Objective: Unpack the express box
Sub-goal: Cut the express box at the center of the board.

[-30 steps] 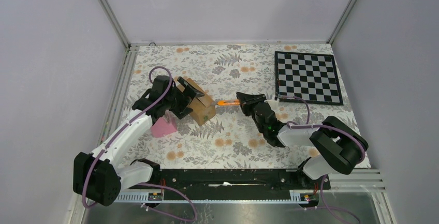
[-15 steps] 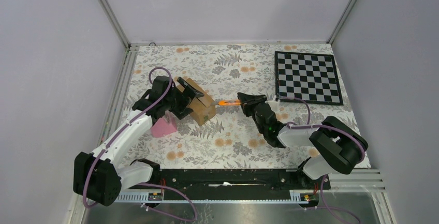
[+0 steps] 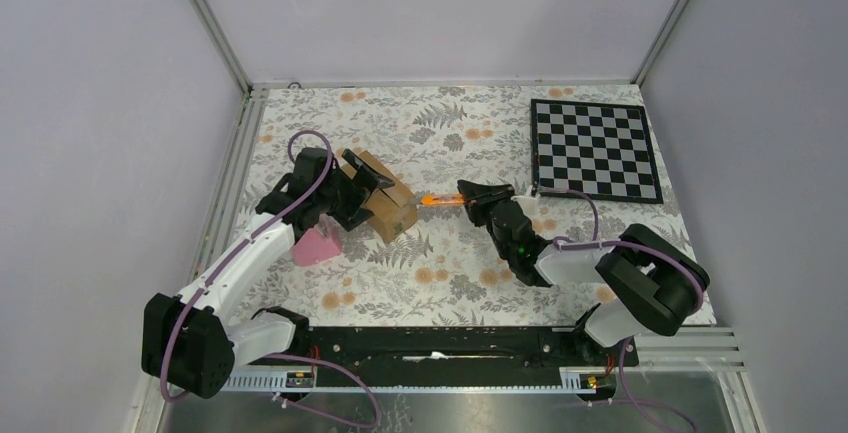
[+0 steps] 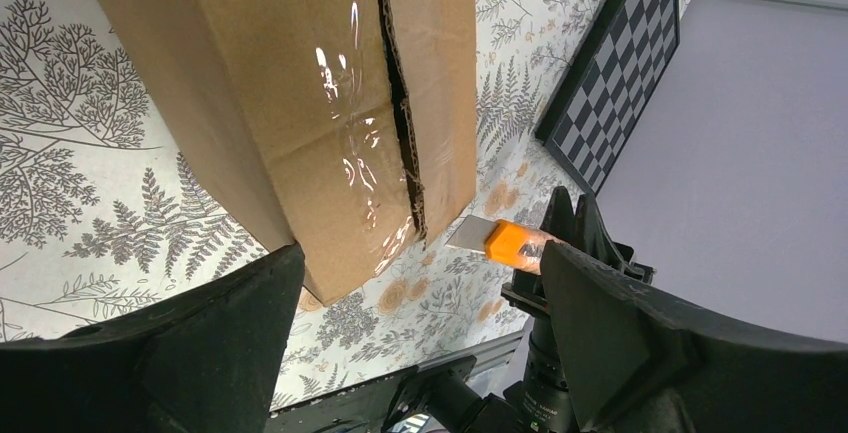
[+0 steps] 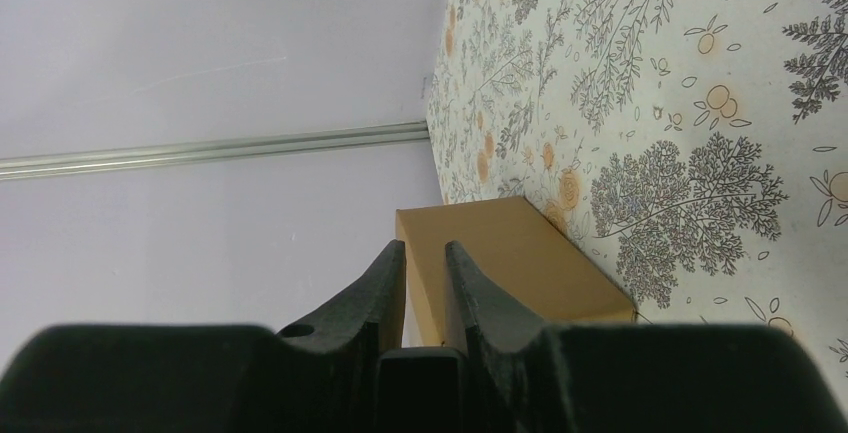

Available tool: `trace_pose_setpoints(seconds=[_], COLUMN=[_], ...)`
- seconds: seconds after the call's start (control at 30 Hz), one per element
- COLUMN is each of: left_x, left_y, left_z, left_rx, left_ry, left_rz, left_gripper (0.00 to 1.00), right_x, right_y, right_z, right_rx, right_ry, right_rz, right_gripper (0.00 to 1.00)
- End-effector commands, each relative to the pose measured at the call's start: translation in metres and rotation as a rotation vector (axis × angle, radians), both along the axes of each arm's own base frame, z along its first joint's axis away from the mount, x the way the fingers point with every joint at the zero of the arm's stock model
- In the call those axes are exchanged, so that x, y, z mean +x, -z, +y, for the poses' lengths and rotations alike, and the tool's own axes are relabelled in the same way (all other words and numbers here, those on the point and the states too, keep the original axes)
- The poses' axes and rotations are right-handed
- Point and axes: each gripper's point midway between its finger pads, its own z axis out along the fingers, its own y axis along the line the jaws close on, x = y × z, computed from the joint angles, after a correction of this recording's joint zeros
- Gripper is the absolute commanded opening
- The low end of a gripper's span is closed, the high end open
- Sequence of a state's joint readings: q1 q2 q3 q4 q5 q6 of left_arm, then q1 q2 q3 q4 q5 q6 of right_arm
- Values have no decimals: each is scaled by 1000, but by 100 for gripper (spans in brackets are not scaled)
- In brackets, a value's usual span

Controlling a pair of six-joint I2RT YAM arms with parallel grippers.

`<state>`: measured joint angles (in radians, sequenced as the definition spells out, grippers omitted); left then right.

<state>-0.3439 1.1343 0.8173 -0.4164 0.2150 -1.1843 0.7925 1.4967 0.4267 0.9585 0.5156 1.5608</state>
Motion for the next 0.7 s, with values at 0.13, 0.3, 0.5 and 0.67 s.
trace_pose_setpoints(seconds=[0.13, 0.3, 0.5, 0.67], left_x=[3, 3, 3, 3], left_y=[-5, -5, -5, -4], left_z=[-2, -2, -3, -3], left_rx=[-28, -30, -31, -33], left_ry=[2, 3, 4, 3], left_rz=[-27, -26, -26, -26], left_gripper=[99, 99, 99, 99], right_x=[2, 3, 1, 2], right_y=[-9, -6, -4, -4], right_z=[-1, -1, -5, -4], right_rx=[24, 21, 22, 26], right_ry=[39, 41, 49, 45], right_rz=[-46, -45, -48, -53], right_gripper=[0, 0, 0, 0])
